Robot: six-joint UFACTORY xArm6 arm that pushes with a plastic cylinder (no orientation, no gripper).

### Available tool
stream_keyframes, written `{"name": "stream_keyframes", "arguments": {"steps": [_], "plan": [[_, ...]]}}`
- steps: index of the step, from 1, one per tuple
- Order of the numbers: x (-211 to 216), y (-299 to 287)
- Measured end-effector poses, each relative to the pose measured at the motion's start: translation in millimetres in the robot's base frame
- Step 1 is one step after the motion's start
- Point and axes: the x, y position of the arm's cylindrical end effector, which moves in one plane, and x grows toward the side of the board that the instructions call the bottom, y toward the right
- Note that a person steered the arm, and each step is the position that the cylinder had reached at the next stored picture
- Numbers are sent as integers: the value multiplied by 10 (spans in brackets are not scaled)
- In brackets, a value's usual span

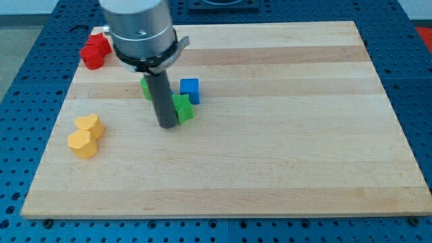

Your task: Move the blue triangle along with the green circle right and down a bit

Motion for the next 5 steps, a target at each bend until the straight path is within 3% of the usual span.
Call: {"name": "stream_keyframes", "arguments": {"steps": [2,5], "plan": [[-162,283],[-158,-833]]}}
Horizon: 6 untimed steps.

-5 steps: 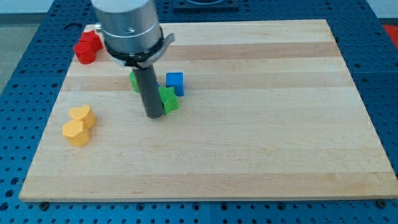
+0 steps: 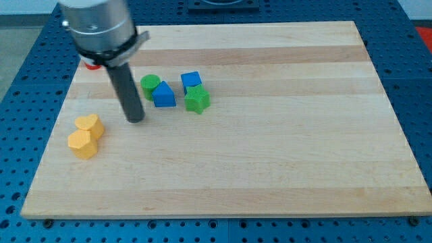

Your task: Move the blue triangle along with the green circle right and down a bit

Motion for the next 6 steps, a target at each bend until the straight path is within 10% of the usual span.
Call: {"name": "stream_keyframes", "arguments": {"steps": [6], "plan": [[-722,221]]}}
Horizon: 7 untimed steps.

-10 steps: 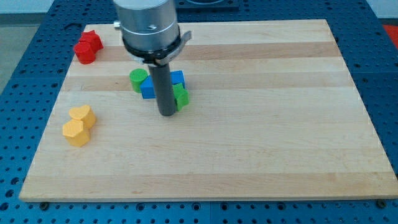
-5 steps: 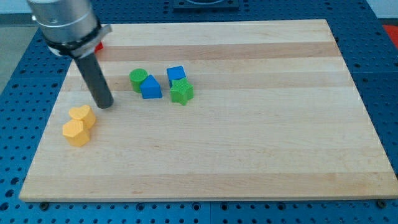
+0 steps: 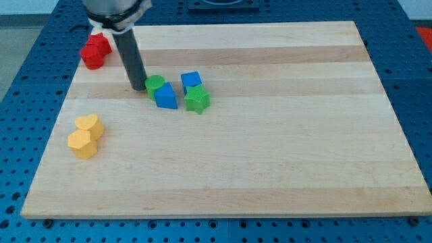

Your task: Move the blue triangle along with the green circle right and down a bit

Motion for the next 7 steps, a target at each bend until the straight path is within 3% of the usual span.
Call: {"name": "stream_keyframes", "arguments": {"steps": [5,7], "plan": [[31,177],[-228,-141]]}}
